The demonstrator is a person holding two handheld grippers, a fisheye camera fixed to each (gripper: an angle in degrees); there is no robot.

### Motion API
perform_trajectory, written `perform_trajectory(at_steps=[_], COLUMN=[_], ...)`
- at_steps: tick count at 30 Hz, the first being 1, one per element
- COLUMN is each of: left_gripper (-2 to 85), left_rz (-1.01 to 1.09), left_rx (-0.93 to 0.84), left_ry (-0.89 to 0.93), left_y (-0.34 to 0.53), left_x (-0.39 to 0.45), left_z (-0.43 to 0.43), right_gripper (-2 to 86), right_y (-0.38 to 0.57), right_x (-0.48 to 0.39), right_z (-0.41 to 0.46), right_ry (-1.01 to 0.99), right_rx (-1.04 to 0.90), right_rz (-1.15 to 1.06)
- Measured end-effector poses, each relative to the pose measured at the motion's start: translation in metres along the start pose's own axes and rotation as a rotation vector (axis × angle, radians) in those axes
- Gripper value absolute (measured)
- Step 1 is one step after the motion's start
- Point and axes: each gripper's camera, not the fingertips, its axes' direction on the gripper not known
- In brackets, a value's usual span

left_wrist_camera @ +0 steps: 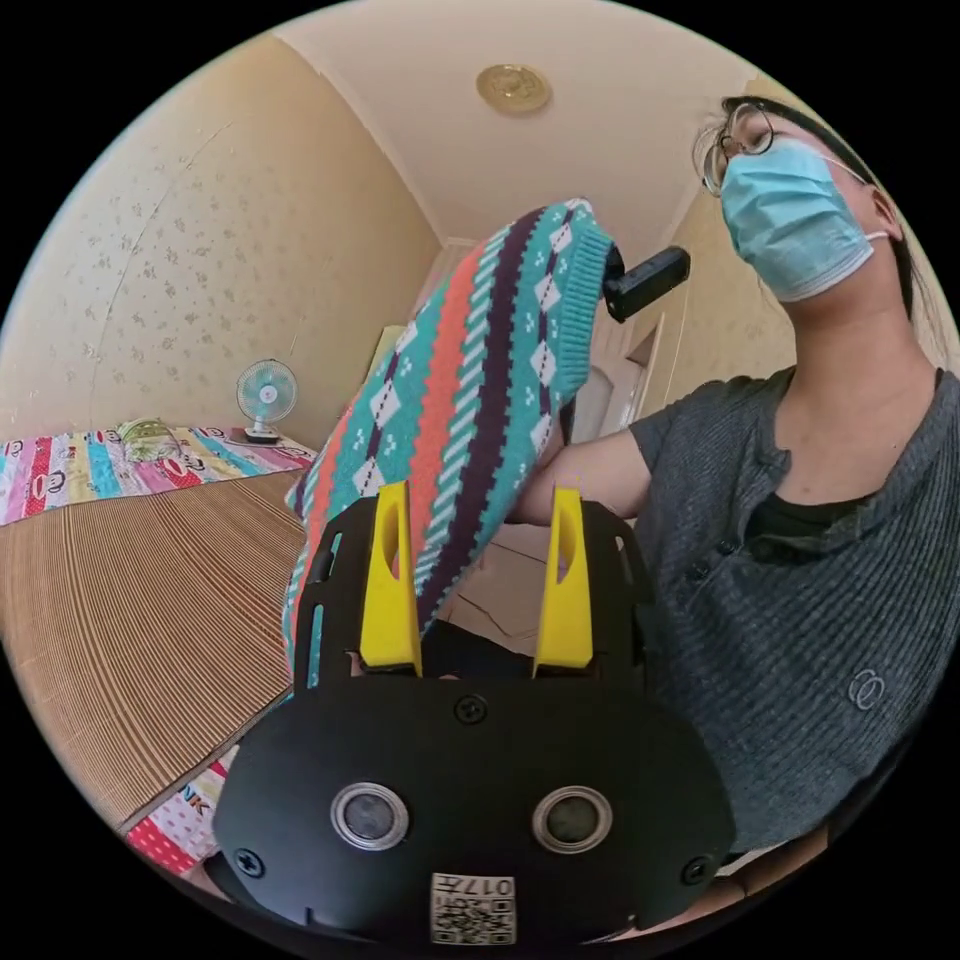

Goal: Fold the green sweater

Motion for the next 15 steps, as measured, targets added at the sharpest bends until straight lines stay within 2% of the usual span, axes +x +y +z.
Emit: perform_trajectory(at_steps=[4,7,8,9,10,12,13,15], left_gripper=[18.6,16.3,12.1,5.5,5.3,4.7,4.6,4.4], left_rz=[0.042,0.101,0.081,0.067,0.055,-0.076,-0.127,-0.254], left_rx=[-0.02,-0.022,-0.015,0.023,0.054,0.226,0.269,0.428], left_ry=[-0.032,-0.234,-0.354,-0.44,-0.466,-0.521,-0.51,-0.366], left_y=[-0.009,-0.018,-0.021,-0.025,-0.027,-0.038,-0.042,-0.061], left_x=[0.029,0.058,0.064,0.068,0.067,0.046,0.035,-0.009], left_z=[0.034,0.058,0.064,0.061,0.056,0.013,-0.001,-0.058], right_gripper=[2.7,2.7,2.7,2.8,2.8,3.0,3.0,3.2], right_y=[-0.009,-0.013,-0.013,-0.012,-0.011,-0.011,-0.011,-0.01], right_x=[-0.016,-0.023,-0.024,-0.025,-0.024,-0.015,-0.004,0.013], right_z=[0.01,0.016,0.018,0.021,0.026,0.033,0.037,0.042], right_ry=[0.088,0.123,0.13,0.143,0.156,0.158,0.138,0.09], right_rx=[-0.039,-0.058,-0.06,-0.065,-0.07,-0.089,-0.1,-0.12], right_rz=[0.017,0.01,0.005,-0.01,-0.022,-0.037,-0.041,-0.054])
